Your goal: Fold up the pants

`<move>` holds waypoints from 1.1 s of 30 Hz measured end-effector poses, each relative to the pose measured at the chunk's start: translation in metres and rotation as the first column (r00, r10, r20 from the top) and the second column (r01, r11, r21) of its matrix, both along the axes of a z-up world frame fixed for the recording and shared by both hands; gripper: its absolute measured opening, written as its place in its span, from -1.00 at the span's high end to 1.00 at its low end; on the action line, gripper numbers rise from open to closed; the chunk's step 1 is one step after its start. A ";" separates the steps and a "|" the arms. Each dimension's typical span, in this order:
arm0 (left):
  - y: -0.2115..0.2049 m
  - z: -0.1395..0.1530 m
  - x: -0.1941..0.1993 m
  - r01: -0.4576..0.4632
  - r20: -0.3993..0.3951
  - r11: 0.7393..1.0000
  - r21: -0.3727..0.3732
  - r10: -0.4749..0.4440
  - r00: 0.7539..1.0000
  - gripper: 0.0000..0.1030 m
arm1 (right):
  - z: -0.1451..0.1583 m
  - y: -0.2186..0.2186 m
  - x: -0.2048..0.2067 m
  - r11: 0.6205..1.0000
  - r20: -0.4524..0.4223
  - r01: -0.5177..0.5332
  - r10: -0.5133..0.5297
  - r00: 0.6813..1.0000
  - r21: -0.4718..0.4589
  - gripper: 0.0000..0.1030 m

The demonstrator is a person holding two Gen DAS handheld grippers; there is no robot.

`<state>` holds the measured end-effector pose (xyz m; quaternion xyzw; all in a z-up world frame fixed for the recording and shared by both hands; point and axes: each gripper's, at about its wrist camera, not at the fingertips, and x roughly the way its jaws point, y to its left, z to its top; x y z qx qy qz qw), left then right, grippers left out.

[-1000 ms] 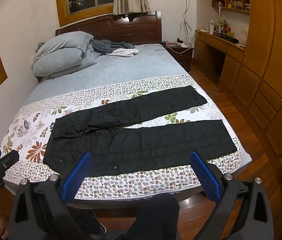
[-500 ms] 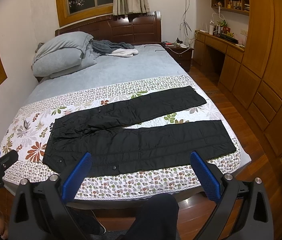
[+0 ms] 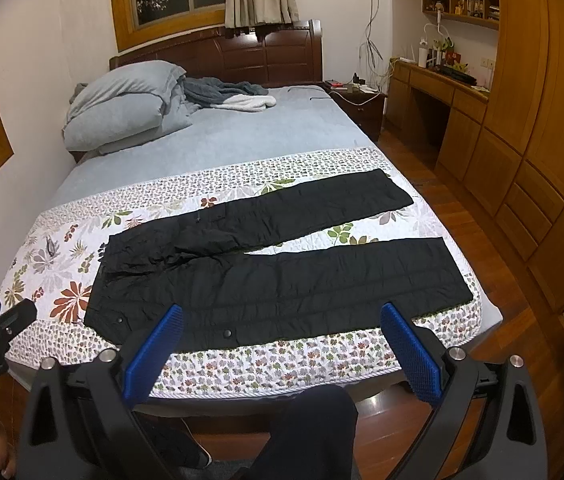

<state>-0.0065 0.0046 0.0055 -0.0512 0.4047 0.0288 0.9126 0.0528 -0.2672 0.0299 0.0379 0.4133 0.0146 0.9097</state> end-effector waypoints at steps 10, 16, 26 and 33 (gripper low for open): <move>0.000 -0.001 0.003 -0.001 -0.005 1.000 -0.003 0.001 1.000 -0.95 | -0.006 0.000 0.002 1.000 -0.006 0.000 0.000 1.000 -0.002 -0.93; 0.001 -0.004 0.004 -0.001 -0.007 1.000 -0.002 0.001 1.000 -0.95 | -0.006 0.000 0.002 1.000 -0.006 0.001 -0.001 1.000 -0.004 -0.93; 0.001 -0.006 0.005 -0.001 -0.012 1.000 -0.002 0.001 1.000 -0.95 | -0.013 0.003 0.003 1.000 -0.012 0.000 0.000 1.000 -0.004 -0.93; 0.001 -0.011 0.008 0.000 -0.023 1.000 -0.008 0.000 1.000 -0.95 | -0.016 0.003 0.005 1.000 -0.022 -0.001 0.001 1.000 -0.004 -0.93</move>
